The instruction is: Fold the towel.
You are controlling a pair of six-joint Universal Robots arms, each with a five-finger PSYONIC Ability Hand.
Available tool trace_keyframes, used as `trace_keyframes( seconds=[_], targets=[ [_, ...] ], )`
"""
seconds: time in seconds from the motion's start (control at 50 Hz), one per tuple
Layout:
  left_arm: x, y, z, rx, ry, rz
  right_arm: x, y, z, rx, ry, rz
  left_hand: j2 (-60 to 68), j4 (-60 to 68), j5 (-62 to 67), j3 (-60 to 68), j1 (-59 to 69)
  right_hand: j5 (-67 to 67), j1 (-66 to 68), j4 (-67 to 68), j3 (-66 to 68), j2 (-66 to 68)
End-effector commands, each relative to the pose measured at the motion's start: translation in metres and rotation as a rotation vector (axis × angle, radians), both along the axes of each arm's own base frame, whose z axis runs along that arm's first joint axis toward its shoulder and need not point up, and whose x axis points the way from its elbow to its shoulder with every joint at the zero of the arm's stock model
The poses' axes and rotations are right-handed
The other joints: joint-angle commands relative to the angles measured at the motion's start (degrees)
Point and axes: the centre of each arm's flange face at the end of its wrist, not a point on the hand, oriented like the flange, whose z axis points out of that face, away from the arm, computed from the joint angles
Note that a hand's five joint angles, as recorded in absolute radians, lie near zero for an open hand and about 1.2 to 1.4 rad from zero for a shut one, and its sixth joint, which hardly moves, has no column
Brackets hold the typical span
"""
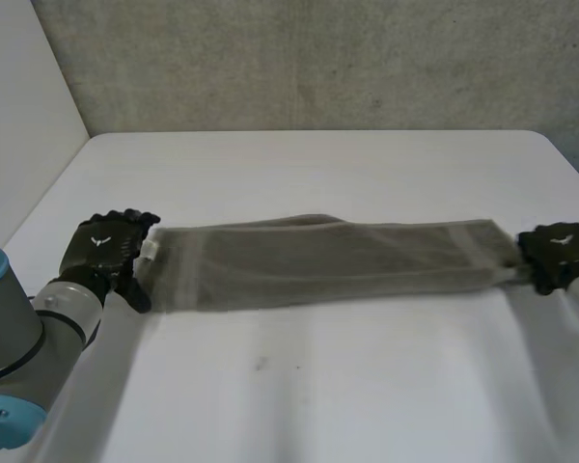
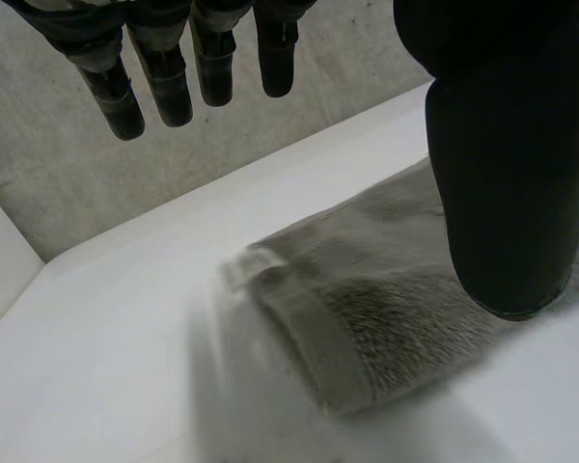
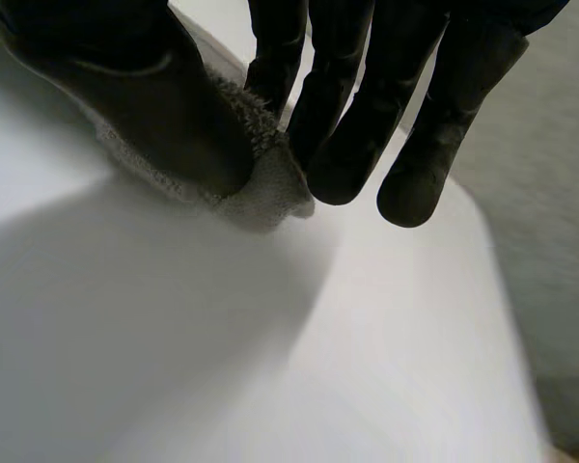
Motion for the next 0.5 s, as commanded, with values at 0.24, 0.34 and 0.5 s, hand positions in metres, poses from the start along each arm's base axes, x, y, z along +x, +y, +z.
trace_keyframes(
  seconds=[0.24,0.34,0.5],
  targets=[
    [0.000,0.002,-0.001,0.007,-0.002,-0.002,-0.059,-0.027,0.010,-0.054,0.051,-0.146,1.4,1.4,1.5,1.4,1.7,4.2,4.2,3.3,4.0,6.7],
    [0.000,0.002,-0.001,0.006,-0.002,-0.001,-0.067,-0.039,0.025,-0.103,0.074,-0.167,1.3,1.2,1.4,1.2,1.5,4.2,4.2,3.3,4.0,6.7],
    [0.000,0.002,-0.001,0.005,-0.002,-0.002,-0.063,-0.050,0.062,-0.157,0.090,-0.149,1.3,1.2,1.4,1.2,1.5,4.2,4.2,3.3,4.0,6.7]
  ],
)
